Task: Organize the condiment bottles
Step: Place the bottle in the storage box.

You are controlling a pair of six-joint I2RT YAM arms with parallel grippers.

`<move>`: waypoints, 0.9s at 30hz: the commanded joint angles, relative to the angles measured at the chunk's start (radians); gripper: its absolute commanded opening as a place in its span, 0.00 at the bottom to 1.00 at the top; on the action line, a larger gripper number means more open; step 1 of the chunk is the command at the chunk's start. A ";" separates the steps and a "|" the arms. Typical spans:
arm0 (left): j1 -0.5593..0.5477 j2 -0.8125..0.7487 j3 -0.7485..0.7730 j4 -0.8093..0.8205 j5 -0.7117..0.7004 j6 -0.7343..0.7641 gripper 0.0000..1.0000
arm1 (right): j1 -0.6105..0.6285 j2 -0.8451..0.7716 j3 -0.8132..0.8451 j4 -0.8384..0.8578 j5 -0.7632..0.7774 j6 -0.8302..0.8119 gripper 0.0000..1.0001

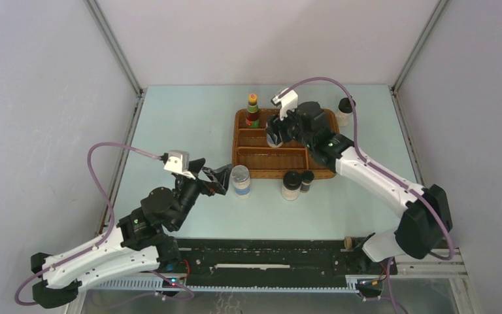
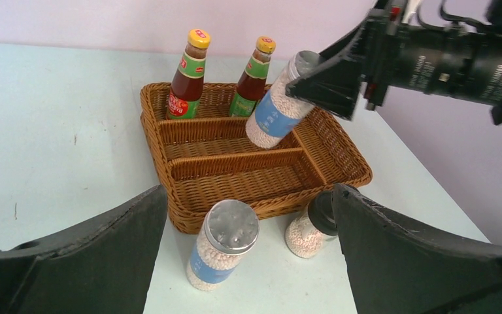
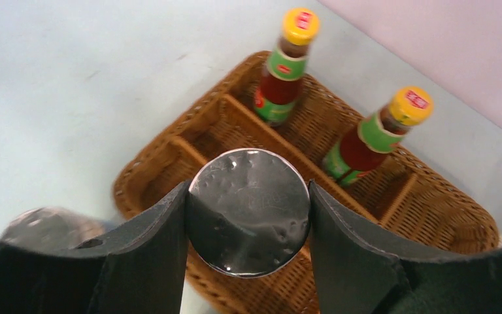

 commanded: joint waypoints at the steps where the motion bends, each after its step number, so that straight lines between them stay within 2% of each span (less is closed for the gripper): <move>1: -0.003 0.018 -0.015 0.047 0.022 -0.013 1.00 | -0.061 0.049 0.075 0.193 0.066 -0.026 0.00; 14: -0.003 0.057 -0.017 0.066 0.030 0.006 1.00 | -0.175 0.218 0.134 0.249 0.032 0.006 0.00; 27: -0.003 0.082 -0.011 0.073 0.038 0.019 1.00 | -0.185 0.202 0.031 0.289 0.028 0.072 0.00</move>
